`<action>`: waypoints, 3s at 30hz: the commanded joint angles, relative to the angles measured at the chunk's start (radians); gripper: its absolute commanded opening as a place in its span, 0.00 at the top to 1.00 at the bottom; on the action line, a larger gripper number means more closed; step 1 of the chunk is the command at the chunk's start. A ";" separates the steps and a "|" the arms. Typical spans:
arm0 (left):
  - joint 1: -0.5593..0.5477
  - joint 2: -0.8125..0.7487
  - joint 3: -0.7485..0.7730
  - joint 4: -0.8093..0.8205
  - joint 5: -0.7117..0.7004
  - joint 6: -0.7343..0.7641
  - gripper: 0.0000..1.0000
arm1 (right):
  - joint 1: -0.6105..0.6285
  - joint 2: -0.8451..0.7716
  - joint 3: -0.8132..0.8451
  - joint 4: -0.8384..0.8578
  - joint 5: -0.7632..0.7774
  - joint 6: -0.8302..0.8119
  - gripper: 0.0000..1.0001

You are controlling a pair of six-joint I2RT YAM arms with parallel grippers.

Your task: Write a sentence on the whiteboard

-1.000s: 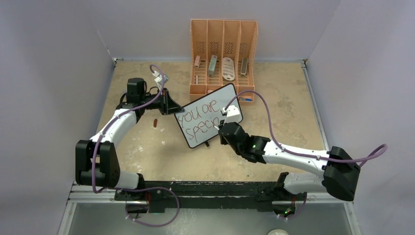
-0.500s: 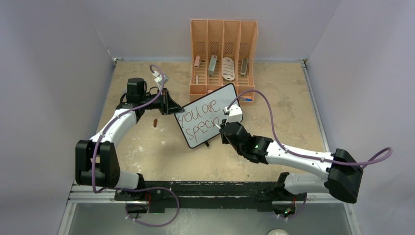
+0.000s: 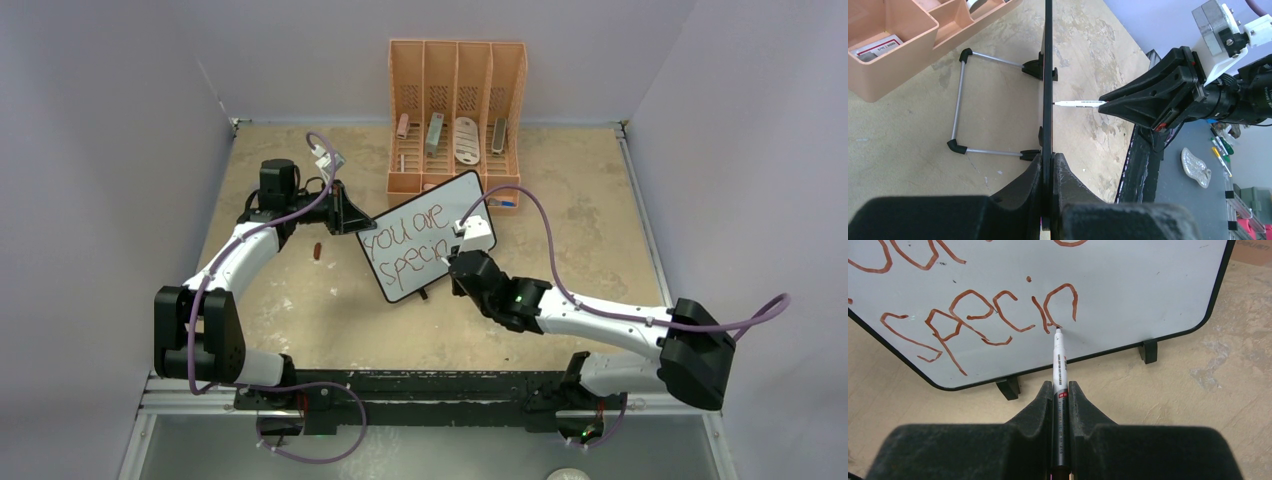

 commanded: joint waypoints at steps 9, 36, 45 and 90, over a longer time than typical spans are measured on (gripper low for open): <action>-0.009 -0.016 0.029 -0.005 0.009 0.028 1.00 | -0.008 0.017 0.004 0.030 0.069 0.006 1.00; -0.009 -0.013 0.032 -0.005 0.009 0.027 1.00 | -0.019 -0.026 0.012 0.067 0.083 -0.009 1.00; -0.009 -0.012 0.030 -0.005 0.009 0.026 1.00 | -0.019 -0.027 0.007 0.070 0.081 -0.008 1.00; -0.009 -0.013 0.031 -0.009 0.006 0.028 1.00 | -0.045 -0.018 -0.003 -0.024 0.117 0.071 1.00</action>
